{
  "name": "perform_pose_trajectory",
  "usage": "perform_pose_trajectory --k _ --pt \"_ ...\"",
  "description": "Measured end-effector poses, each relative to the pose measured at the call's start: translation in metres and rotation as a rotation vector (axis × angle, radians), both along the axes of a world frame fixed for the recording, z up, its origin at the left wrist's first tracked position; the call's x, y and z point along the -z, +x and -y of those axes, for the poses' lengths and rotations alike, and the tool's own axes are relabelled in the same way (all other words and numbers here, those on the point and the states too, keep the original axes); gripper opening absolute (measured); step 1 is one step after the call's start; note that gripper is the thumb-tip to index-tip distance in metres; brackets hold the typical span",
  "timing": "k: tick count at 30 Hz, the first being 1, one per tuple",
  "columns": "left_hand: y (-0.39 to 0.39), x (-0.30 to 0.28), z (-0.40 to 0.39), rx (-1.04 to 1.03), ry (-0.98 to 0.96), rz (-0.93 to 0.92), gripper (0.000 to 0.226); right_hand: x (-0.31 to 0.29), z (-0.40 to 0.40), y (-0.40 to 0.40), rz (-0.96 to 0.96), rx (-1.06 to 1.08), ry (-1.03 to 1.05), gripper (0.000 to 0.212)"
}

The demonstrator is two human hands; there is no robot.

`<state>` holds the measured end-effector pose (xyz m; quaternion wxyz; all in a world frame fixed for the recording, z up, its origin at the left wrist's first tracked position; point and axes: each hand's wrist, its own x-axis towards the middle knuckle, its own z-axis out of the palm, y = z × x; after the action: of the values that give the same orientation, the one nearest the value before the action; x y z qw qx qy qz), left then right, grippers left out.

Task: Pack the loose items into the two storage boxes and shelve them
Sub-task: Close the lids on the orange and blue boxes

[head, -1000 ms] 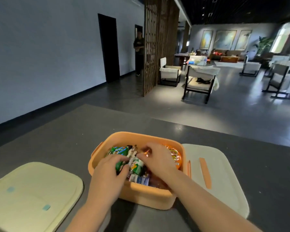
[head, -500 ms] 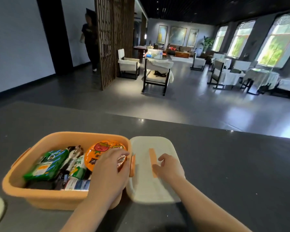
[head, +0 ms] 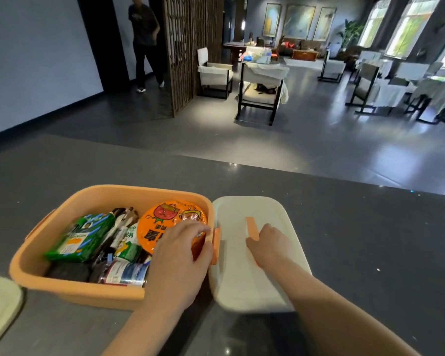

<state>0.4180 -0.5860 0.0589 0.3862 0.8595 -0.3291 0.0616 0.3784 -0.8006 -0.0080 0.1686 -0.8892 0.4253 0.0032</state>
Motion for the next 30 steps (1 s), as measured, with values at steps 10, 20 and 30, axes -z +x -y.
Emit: perform_pose_trajectory --k 10,20,30 --pt "0.001 -0.003 -0.009 -0.022 -0.264 -0.161 0.021 -0.066 0.02 -0.058 0.166 0.041 -0.107 0.019" --pt "0.063 -0.023 -0.113 -0.395 -0.571 -0.145 0.019 -0.173 -0.083 -0.002 0.49 -0.388 -0.256 0.014" --pt "0.13 -0.012 -0.184 -0.426 -0.204 -0.213 0.044 -0.121 -0.176 0.084 0.289 -0.621 -0.185 0.026"
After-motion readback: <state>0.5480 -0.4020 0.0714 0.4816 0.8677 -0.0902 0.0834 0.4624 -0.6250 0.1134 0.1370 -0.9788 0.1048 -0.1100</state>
